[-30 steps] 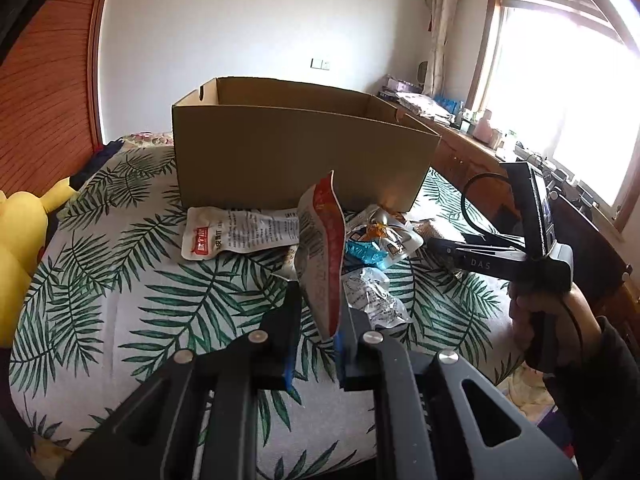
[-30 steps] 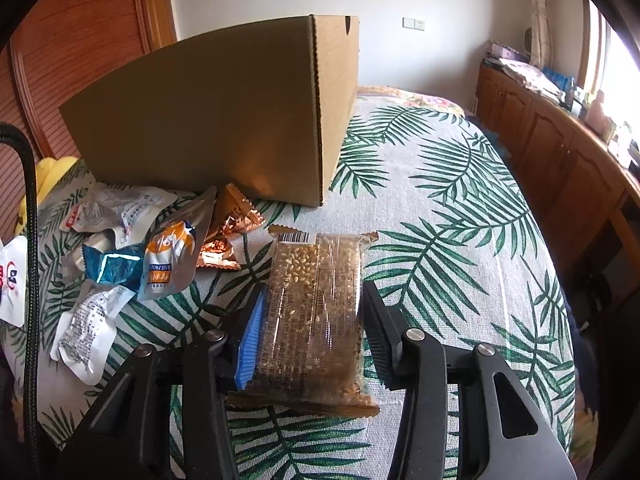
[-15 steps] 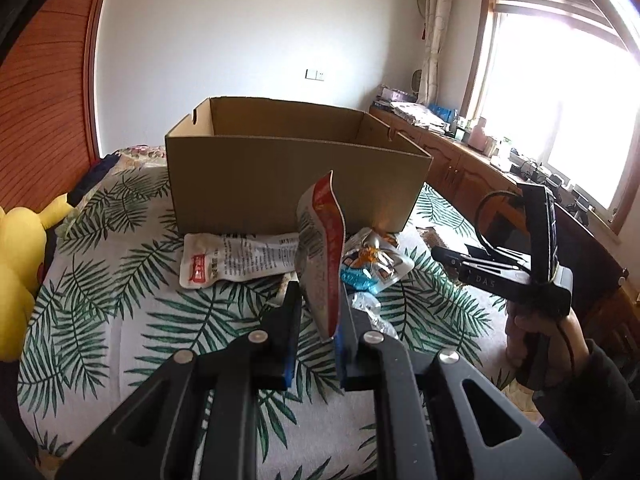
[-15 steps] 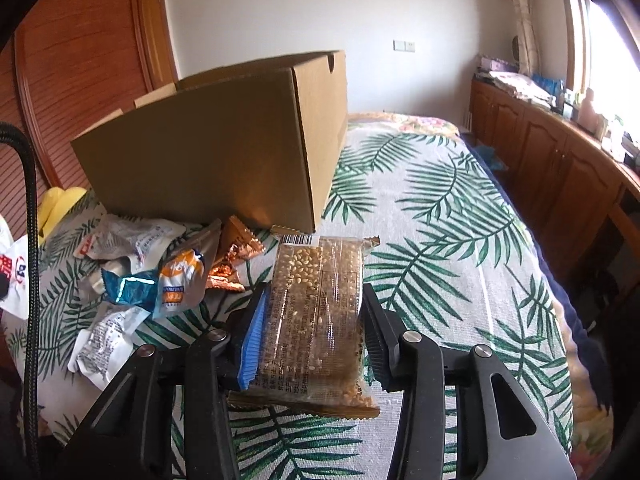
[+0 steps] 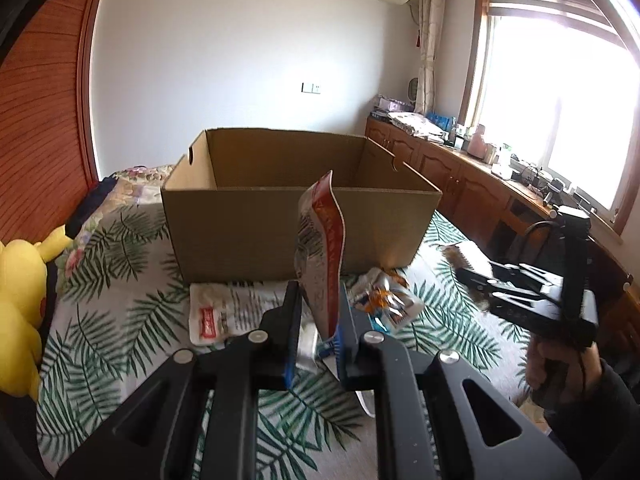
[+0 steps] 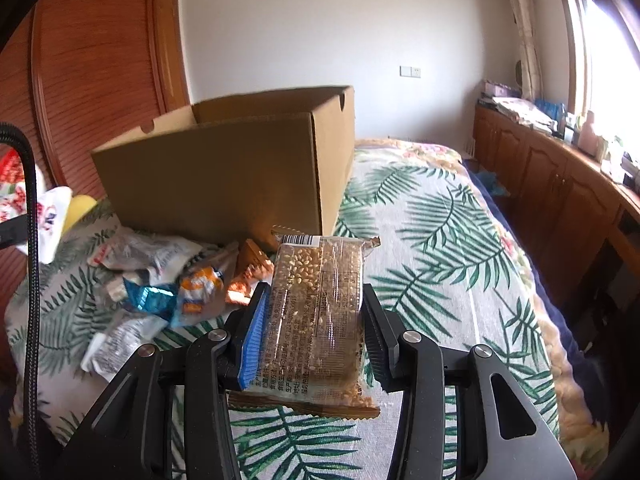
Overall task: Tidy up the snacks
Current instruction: 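Carry both packets over the cardboard box and open both tools to drop them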
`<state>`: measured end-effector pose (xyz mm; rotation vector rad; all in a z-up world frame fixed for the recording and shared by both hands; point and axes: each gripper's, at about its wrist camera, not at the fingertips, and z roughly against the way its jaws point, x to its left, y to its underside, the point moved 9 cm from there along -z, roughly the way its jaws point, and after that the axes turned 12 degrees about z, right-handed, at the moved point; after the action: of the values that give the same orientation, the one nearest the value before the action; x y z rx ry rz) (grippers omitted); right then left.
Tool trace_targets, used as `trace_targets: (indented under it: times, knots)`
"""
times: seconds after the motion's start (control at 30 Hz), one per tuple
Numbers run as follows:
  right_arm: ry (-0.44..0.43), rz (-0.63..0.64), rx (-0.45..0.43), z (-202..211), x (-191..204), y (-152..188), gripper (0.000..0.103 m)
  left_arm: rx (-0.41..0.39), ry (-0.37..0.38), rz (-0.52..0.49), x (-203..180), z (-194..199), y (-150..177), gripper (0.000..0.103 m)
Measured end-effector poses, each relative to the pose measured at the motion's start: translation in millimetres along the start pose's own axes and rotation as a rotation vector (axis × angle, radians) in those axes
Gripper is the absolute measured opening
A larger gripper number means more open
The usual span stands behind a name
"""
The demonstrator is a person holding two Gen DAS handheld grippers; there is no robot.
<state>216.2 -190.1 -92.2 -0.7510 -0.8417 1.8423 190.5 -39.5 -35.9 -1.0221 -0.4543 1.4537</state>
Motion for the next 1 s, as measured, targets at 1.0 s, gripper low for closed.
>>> trace_targets:
  times: [1.0]
  knots:
    - [-0.118,0.149,-0.173,-20.8,34.5,-153.4,0.044,-0.067,0.009,-0.062,17.4,-76.1,-118.1,0.012]
